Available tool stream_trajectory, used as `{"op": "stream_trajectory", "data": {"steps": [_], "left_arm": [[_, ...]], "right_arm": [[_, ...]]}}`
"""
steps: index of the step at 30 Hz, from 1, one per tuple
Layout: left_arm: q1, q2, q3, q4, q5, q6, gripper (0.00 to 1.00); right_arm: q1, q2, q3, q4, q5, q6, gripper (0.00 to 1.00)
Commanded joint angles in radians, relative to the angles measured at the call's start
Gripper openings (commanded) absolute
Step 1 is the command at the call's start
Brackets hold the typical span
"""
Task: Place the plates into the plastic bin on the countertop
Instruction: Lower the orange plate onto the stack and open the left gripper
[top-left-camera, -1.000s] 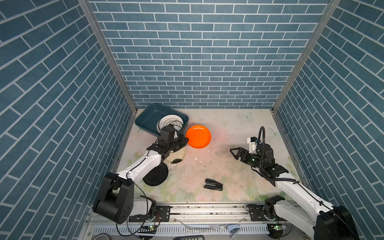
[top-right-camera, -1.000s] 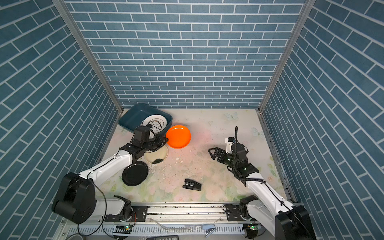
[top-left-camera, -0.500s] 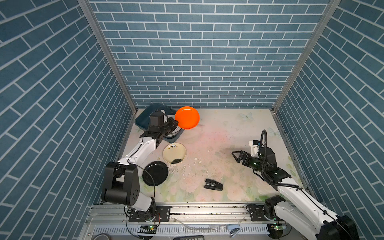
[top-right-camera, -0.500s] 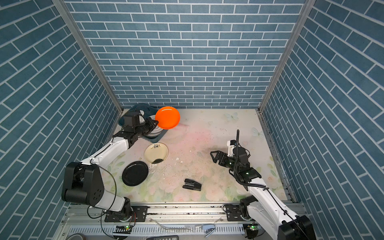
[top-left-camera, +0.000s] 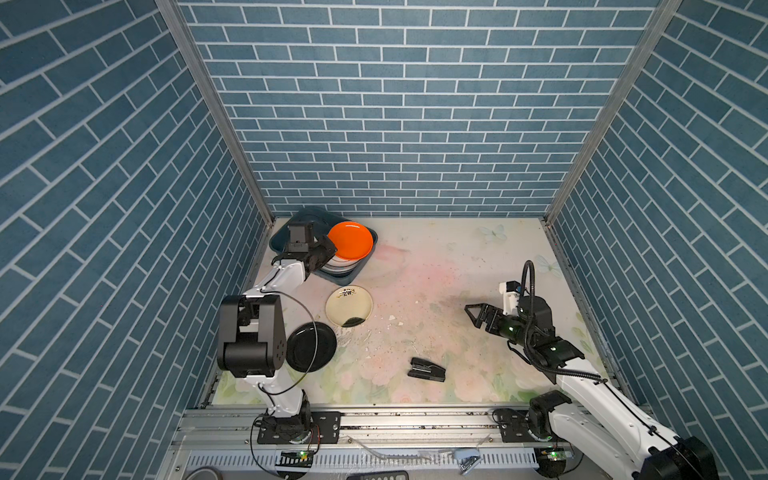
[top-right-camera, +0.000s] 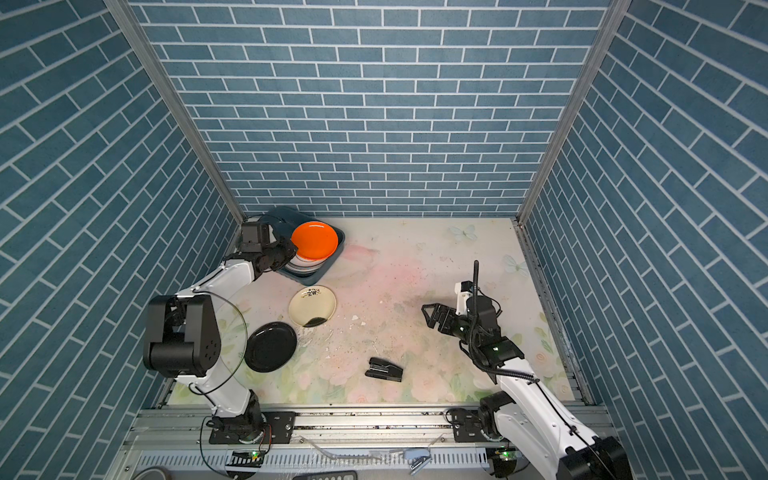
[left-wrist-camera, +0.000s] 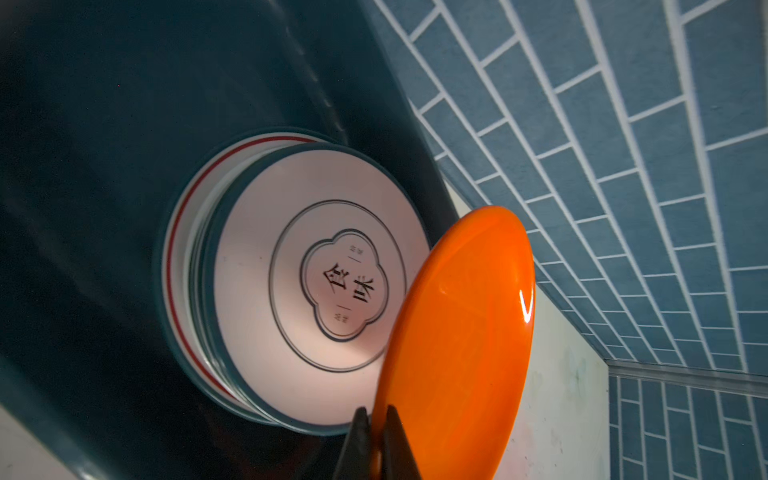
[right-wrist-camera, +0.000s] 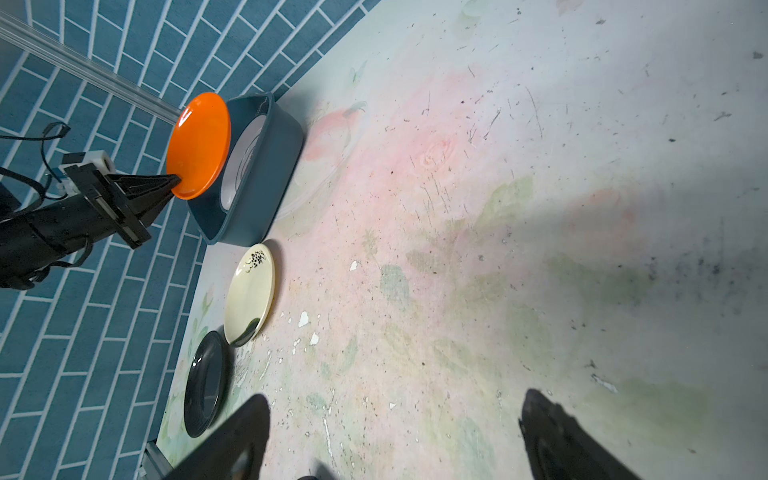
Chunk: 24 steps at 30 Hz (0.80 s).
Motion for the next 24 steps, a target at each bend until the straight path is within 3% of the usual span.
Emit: {"op": "stream_trajectory", "data": {"steps": [1, 22, 23, 24], "left_arm": [[0.01, 0.025, 0.075, -0.018, 0.004, 0.031, 0.0], [0.053, 0.245, 0.279, -0.175, -0.025, 0.116, 0.0], [0.054, 0.251, 0.288, -0.18, -0.019, 0.117, 0.04], [0.055, 0.255, 0.296, -0.183, -0.014, 0.118, 0.14]], "right_arm": [[-0.004, -0.019, -0.011, -0.023, 0.024, -0.042, 0.95], [-0.015, -0.01, 0.0, -0.044, 0.05, -0.037, 0.95], [-0.015, -0.007, 0.001, -0.046, 0.05, -0.036, 0.95], [-0.016, -0.004, 0.002, -0.046, 0.048, -0.035, 0.95]]}}
